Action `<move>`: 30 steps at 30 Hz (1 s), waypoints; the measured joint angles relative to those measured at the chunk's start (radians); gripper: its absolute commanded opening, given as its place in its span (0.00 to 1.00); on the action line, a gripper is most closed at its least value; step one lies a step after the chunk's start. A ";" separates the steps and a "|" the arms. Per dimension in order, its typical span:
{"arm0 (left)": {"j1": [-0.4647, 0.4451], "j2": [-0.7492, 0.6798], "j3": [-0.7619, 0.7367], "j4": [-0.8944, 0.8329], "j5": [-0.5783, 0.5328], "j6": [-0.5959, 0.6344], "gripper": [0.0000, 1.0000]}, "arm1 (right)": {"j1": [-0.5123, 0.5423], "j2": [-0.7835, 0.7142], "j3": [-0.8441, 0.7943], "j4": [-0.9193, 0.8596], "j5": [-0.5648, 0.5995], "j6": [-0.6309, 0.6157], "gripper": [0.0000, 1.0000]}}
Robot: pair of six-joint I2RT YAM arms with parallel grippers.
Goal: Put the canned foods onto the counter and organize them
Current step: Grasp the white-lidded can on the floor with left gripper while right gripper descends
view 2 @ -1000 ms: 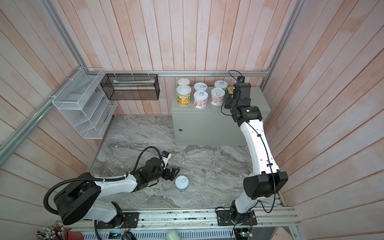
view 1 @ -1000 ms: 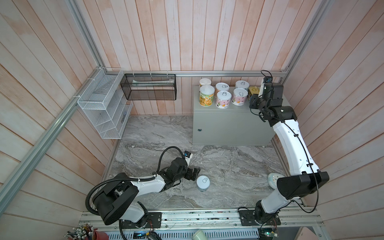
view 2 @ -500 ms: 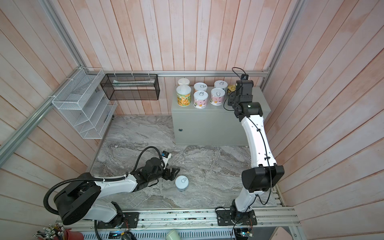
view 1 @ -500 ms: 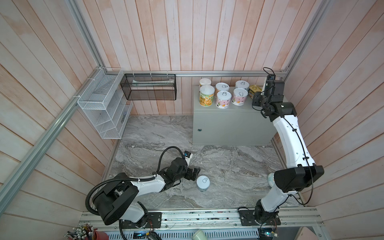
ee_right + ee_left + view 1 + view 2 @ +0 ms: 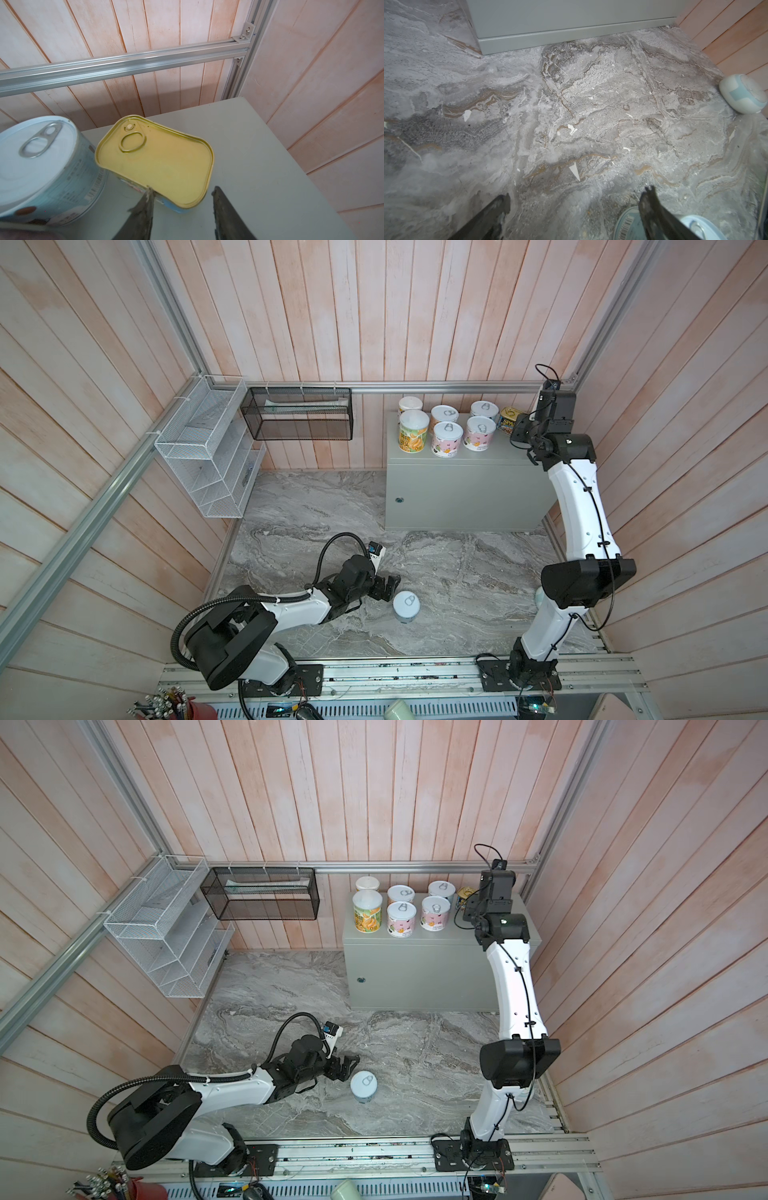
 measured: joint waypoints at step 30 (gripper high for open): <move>-0.006 -0.194 0.173 -0.352 0.027 -0.042 1.00 | 0.063 -0.806 -0.922 0.126 -0.197 0.048 0.81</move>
